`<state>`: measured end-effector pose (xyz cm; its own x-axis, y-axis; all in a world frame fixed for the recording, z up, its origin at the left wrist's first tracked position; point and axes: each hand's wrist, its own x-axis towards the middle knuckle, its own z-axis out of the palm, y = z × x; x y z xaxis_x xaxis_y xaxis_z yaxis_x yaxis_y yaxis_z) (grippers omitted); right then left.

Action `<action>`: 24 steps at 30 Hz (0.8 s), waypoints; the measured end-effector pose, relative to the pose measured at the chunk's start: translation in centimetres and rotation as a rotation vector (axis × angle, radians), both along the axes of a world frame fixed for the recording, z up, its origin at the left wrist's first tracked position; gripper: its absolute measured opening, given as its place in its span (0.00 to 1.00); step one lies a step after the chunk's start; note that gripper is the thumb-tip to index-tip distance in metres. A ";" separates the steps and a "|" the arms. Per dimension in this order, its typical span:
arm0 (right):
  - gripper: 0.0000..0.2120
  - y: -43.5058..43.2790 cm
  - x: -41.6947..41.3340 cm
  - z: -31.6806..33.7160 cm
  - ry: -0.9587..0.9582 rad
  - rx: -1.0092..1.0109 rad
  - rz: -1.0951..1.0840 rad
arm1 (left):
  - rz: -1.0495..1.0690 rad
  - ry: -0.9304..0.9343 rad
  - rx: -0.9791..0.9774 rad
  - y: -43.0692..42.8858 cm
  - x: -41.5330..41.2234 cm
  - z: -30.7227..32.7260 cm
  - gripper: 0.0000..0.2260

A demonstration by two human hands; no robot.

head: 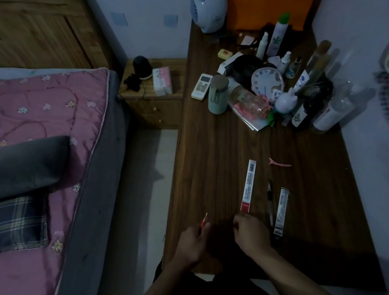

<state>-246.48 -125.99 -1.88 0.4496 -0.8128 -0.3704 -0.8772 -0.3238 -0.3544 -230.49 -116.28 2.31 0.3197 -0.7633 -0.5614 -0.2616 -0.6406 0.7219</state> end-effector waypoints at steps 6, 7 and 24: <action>0.03 -0.4 0.1 -0.1 0.017 0.035 0.022 | 0.011 0.008 -0.013 0.0 0.3 -0.1 0.22; 0.03 -0.5 0.0 -0.1 0.013 0.040 0.027 | 0.006 -0.005 -0.021 0.0 0.4 0.1 0.23; 0.06 -0.4 2.2 9.5 -0.852 0.744 -0.373 | -0.085 -0.055 -0.182 -0.5 -1.4 5.9 0.15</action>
<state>-244.30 -126.41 7.62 0.5612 -0.6576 -0.5025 -0.2643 0.4329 -0.8618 -231.93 -116.76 8.21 0.2763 -0.8761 -0.3950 -0.3518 -0.4747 0.8068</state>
